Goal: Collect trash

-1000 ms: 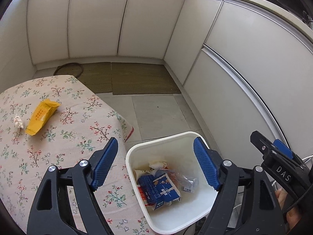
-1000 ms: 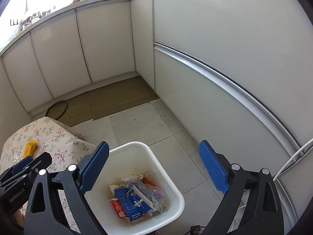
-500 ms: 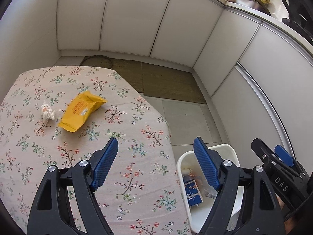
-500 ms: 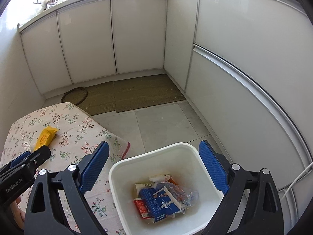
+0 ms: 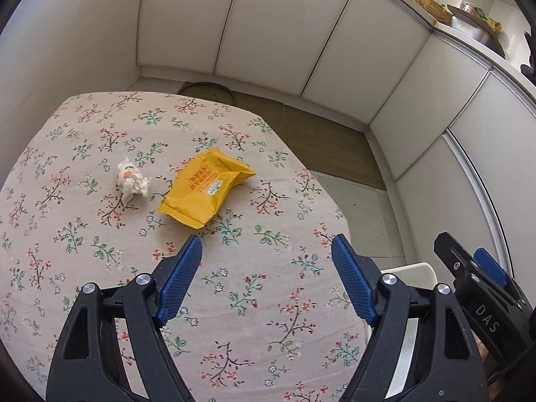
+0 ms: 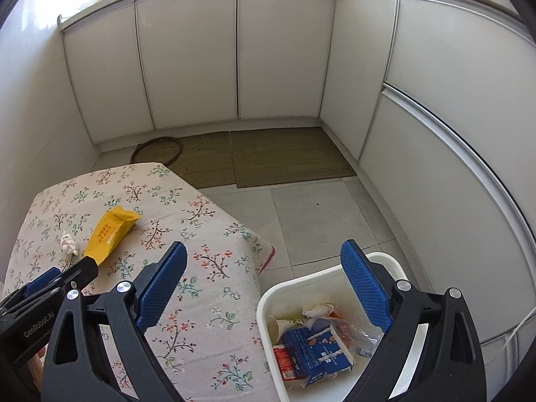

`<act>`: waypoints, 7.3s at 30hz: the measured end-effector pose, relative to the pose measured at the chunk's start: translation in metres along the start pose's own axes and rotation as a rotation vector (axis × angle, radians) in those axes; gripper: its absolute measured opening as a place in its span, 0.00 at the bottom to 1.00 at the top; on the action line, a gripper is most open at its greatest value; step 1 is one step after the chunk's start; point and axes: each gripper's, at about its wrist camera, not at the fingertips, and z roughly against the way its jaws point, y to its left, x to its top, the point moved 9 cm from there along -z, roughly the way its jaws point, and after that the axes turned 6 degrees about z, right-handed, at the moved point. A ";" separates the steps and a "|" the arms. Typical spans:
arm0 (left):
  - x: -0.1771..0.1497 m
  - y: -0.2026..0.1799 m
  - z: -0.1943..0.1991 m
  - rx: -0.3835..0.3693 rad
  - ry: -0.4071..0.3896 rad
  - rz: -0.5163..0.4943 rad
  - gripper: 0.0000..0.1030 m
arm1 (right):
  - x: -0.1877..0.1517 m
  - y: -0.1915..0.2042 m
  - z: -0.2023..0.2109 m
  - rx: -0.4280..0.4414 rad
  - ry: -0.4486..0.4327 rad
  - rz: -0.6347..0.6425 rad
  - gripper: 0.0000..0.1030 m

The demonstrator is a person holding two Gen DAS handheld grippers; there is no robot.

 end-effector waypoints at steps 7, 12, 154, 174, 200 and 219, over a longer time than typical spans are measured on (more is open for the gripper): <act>0.015 0.041 -0.007 0.052 -0.009 0.054 0.74 | 0.004 0.041 -0.015 0.026 0.012 0.039 0.88; 0.035 0.077 -0.024 0.124 -0.014 0.110 0.74 | 0.006 0.060 -0.031 0.045 0.032 0.041 0.88; -0.096 -0.261 0.076 -0.340 -0.124 -0.366 0.29 | -0.104 -0.283 0.099 -0.224 -0.056 -0.192 0.80; -0.095 -0.235 0.093 -0.191 -0.281 -0.414 0.93 | -0.082 -0.263 0.142 -0.323 -0.201 -0.218 0.93; -0.052 -0.038 0.167 0.107 -0.339 -0.125 0.93 | -0.052 -0.072 0.165 -0.105 -0.302 -0.060 0.93; -0.050 0.043 0.186 0.232 -0.339 -0.048 0.93 | -0.048 0.023 0.168 -0.007 -0.326 0.084 0.93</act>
